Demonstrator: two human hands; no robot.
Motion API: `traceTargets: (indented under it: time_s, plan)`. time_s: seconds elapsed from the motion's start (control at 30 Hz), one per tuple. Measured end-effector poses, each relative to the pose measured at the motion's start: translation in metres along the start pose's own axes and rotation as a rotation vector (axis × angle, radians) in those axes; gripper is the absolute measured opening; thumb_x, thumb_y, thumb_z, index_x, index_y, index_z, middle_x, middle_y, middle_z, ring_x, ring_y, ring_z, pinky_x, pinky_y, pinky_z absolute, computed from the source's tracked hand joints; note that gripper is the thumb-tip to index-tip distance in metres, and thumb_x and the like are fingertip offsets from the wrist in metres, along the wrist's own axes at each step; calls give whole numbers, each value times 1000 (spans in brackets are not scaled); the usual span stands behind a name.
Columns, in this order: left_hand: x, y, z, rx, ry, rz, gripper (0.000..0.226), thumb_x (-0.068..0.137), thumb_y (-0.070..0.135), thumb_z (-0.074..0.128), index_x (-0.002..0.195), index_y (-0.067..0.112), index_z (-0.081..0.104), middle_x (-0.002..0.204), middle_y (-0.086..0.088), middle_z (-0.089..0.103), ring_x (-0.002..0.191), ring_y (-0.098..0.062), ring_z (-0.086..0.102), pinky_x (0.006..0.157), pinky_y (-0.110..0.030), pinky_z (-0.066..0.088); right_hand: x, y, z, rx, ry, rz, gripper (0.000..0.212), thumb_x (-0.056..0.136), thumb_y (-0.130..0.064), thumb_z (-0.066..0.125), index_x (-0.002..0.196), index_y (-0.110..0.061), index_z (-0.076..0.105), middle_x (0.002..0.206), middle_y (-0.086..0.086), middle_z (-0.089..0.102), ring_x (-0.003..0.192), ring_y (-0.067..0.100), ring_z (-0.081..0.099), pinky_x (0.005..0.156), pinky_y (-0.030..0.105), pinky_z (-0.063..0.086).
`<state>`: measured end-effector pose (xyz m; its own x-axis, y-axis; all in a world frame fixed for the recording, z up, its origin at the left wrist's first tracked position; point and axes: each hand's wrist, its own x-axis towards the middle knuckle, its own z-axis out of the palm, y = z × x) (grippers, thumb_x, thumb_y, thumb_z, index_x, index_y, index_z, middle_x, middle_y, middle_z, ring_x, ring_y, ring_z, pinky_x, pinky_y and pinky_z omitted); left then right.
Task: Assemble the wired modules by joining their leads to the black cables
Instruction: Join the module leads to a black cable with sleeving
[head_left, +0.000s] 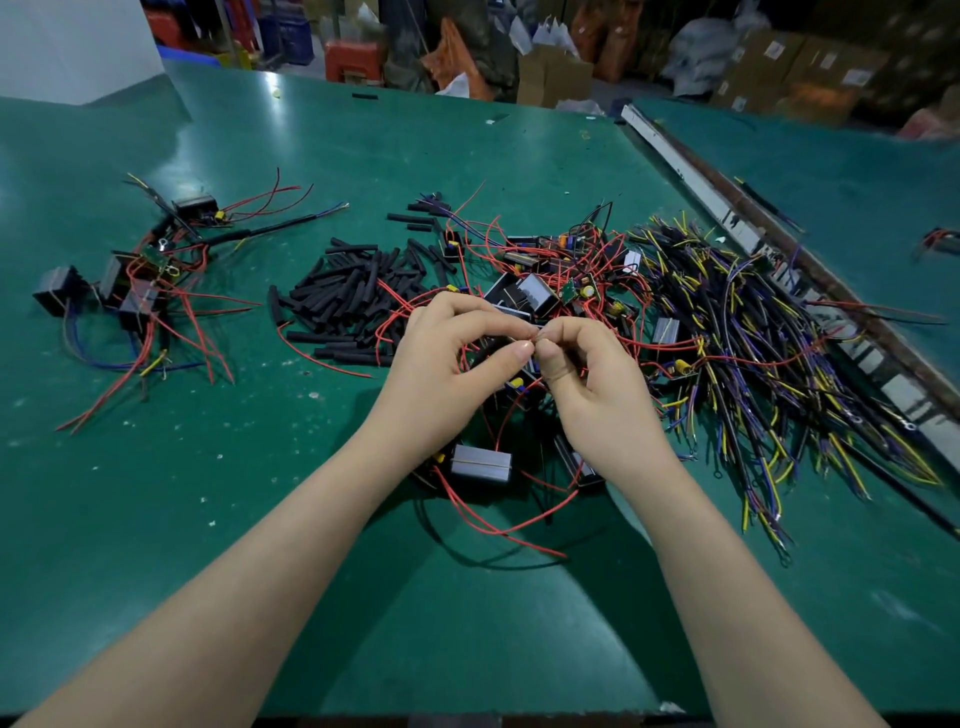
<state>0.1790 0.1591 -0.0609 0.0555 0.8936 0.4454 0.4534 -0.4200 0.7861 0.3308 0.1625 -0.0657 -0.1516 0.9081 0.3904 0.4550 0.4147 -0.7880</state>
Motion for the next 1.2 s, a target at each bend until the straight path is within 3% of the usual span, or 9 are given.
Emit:
traceTargets:
  time_s: [0.1, 0.17, 0.23, 0.37, 0.53, 0.67, 1.03, 1.13, 1.2]
  plan:
    - [-1, 0, 1, 120, 68, 84, 13, 86, 21, 69, 97, 27, 71, 94, 12, 52, 101, -12, 46, 90, -11, 29, 1, 1, 3, -6, -5, 21, 5, 99, -17, 50, 98, -21, 52, 97, 3, 56, 84, 12, 49, 79, 24, 39]
    - [-2, -1, 2, 182, 109, 148, 12, 86, 16, 69, 97, 17, 74, 94, 5, 56, 95, -16, 52, 90, -19, 37, 0, 1, 4, -48, 3, 12, 5, 99, -18, 50, 101, -18, 55, 100, 2, 56, 89, 13, 51, 83, 27, 41]
    - [-2, -1, 2, 176, 108, 167, 12, 86, 12, 67, 97, 11, 73, 92, -1, 60, 90, -17, 57, 85, -30, 45, 0, 1, 4, -134, 16, -19, 14, 99, -19, 52, 106, -11, 60, 102, 0, 55, 93, 10, 50, 85, 21, 40]
    - [-2, -2, 2, 186, 82, 183, 12, 88, 11, 66, 98, 12, 72, 88, 2, 59, 81, -10, 55, 77, -29, 47, 0, 0, 4, -227, 68, -43, 17, 97, -18, 55, 105, -6, 64, 99, -1, 54, 84, 0, 43, 75, 6, 33]
    - [0, -4, 0, 195, 44, 189, 17, 89, 13, 65, 105, 13, 71, 87, 3, 56, 80, -8, 52, 77, -27, 46, -2, -3, 7, -254, 98, -33, 17, 98, -21, 53, 106, -10, 63, 103, 3, 56, 84, 7, 46, 75, 31, 39]
    - [1, -4, -1, 178, 46, 177, 18, 88, 12, 65, 105, 14, 72, 86, 0, 59, 77, -8, 53, 76, -23, 45, -3, -5, 6, -253, 80, -24, 18, 99, -22, 51, 107, -10, 62, 104, 0, 56, 89, 10, 49, 77, 37, 40]
    - [-1, -5, 2, 194, 97, 192, 11, 90, 13, 60, 95, 10, 68, 90, 0, 57, 79, -14, 54, 71, -36, 47, -2, -5, 7, -185, 58, -10, 16, 98, -21, 54, 106, -11, 64, 101, -1, 59, 89, 8, 50, 76, 22, 37]
    - [0, -7, 2, 222, 142, 205, 11, 88, 14, 60, 93, 9, 68, 92, -1, 56, 79, -10, 52, 70, -34, 46, -2, -5, 6, -232, 98, -51, 12, 94, -22, 60, 99, -14, 67, 98, 0, 63, 86, 13, 54, 77, 36, 45]
    - [-1, -7, 3, 221, 180, 195, 11, 87, 16, 61, 90, 10, 69, 93, -3, 57, 79, -11, 53, 69, -34, 47, -4, -6, 5, -275, 129, -97, 9, 92, -21, 62, 95, -15, 68, 96, -1, 63, 84, 18, 58, 68, 43, 49]
